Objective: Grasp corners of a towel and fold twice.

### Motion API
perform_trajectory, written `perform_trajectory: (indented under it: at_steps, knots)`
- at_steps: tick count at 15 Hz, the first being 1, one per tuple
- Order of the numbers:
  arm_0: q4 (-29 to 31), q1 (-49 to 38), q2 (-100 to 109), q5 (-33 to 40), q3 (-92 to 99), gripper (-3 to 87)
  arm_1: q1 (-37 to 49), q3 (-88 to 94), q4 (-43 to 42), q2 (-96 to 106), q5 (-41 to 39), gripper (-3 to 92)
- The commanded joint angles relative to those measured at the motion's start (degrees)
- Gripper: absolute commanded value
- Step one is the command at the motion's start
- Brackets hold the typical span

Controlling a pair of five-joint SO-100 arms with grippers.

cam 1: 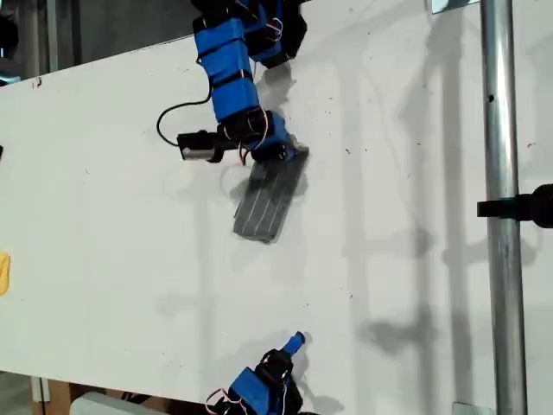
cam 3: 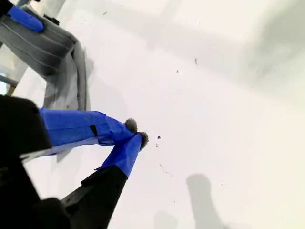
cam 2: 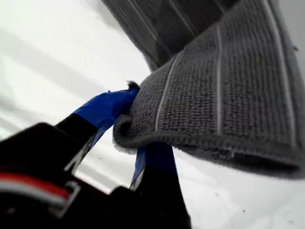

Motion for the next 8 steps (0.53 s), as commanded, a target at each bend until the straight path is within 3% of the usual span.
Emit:
perform_trajectory:
  at_steps: [1,4,6,7,8]
  knots:
    - [-1.23,0.7,0.26,-0.18,-0.18,-2.8,7.12,-14.5,-8.09,-8.0,-9.67,-0.3]
    - [-1.41,-0.18,1.32,0.26,0.62,-2.8,11.78,-8.44,-24.17,-7.65,-15.73,2.1]
    - [-1.41,-0.88,2.11,0.79,0.7,-2.8,13.36,-3.69,-35.16,-4.83,-18.37,39.9]
    - [-1.49,-0.88,2.11,0.62,0.79,-2.8,13.89,0.88,-43.77,-0.62,-21.18,38.5]
    - [-1.76,-0.88,2.2,0.35,1.32,-2.8,15.03,6.33,-52.91,4.39,-23.38,26.2]
